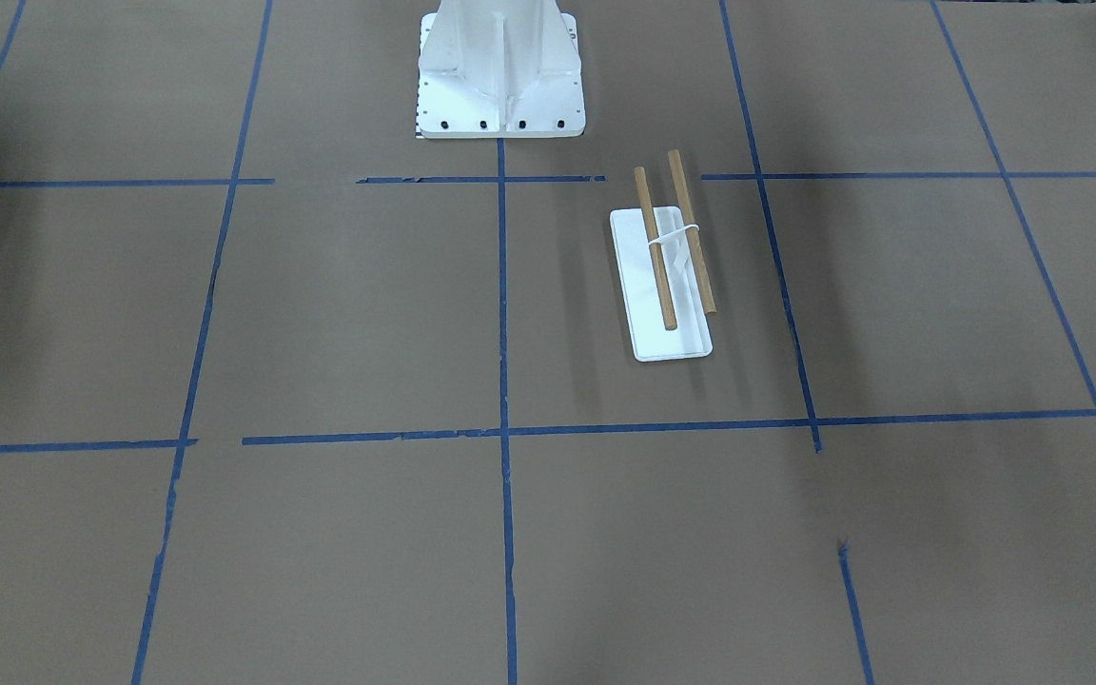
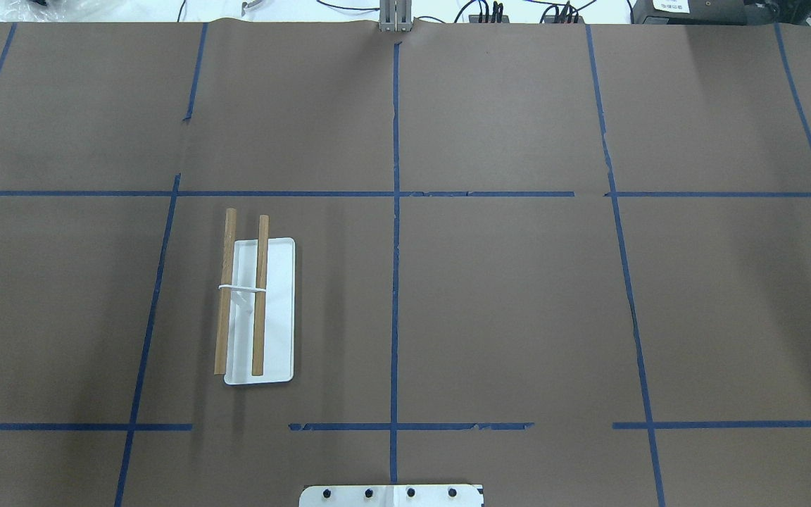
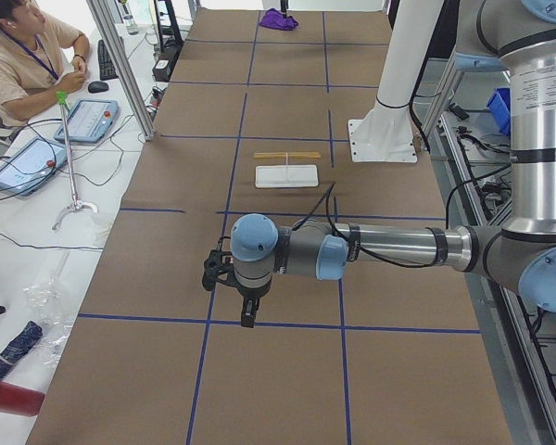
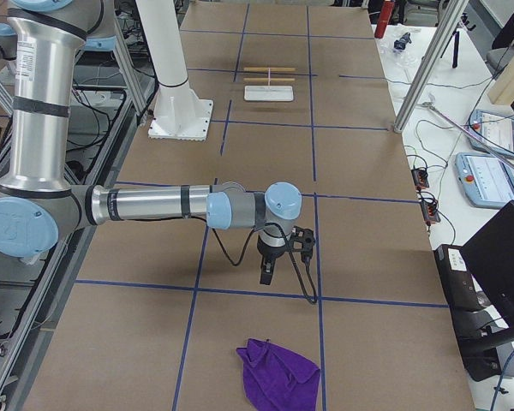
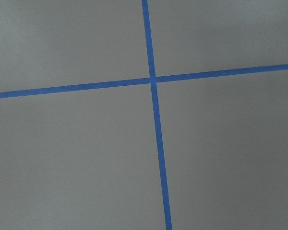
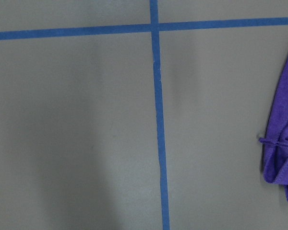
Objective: Hang towel on rack
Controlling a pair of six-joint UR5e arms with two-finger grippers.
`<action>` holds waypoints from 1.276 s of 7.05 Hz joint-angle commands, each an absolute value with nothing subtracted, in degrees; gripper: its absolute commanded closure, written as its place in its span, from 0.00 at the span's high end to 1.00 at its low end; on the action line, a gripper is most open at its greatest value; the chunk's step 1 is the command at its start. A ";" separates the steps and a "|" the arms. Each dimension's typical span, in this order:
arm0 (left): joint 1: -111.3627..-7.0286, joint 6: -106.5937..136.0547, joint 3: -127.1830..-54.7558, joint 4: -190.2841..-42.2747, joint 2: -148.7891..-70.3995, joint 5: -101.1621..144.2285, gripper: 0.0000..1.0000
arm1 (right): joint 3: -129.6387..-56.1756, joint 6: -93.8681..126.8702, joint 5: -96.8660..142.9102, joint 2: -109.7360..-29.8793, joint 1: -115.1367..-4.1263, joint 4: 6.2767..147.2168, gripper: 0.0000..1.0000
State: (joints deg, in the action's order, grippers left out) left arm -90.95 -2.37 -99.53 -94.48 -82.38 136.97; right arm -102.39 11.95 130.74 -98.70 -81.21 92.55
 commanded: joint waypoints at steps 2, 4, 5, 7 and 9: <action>-90.97 -2.72 -99.84 -94.66 -82.44 137.20 1.00 | -102.57 11.95 130.78 -98.61 -81.21 92.55 1.00; -90.97 -2.63 -100.45 -94.83 -82.79 136.50 1.00 | -102.57 11.16 131.65 -99.05 -81.12 92.81 1.00; -90.79 -2.55 -101.16 -95.97 -82.71 134.67 1.00 | -102.22 11.34 132.70 -99.05 -79.73 93.16 1.00; -90.53 -3.07 -101.16 -102.09 -83.85 133.60 1.00 | -103.61 18.75 132.11 -97.31 -79.36 92.55 1.00; -90.61 -2.29 -101.16 -109.32 -84.55 133.68 1.00 | -104.14 28.80 124.94 -91.07 -80.32 90.29 1.00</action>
State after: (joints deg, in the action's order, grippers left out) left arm -90.57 -2.71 -100.88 -105.78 -84.09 133.71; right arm -103.43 23.77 129.35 -93.92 -79.71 92.01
